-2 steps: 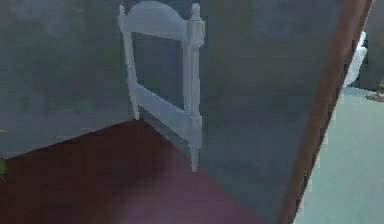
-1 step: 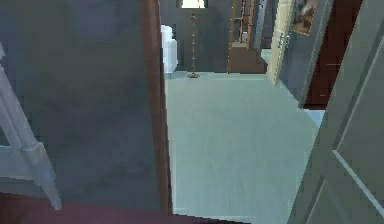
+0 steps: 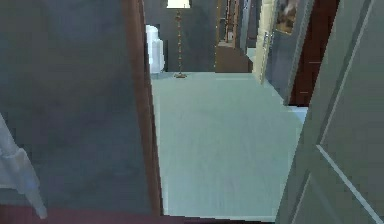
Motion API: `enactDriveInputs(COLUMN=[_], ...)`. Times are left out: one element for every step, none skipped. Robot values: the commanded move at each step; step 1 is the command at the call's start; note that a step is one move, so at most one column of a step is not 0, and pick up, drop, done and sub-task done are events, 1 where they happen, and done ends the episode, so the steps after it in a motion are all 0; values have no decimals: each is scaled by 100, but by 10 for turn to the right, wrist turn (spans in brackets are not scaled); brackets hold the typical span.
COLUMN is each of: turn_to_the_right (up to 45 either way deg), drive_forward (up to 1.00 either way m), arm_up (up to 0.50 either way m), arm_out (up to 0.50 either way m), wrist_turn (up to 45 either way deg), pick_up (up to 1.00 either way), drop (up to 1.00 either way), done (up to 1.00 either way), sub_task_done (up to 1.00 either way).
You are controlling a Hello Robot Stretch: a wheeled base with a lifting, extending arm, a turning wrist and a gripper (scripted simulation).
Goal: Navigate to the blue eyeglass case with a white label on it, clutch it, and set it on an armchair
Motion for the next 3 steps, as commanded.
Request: enactDriveInputs(turn_to_the_right=[0,120,0], drive_forward=[10,0,90], arm_up=[0,0,0], arm_out=[0,0,0], wrist_turn=[0,0,0], pick_up=[0,0,0], drop=[0,0,0], done=[0,0,0], sub_task_done=[0,0,0])
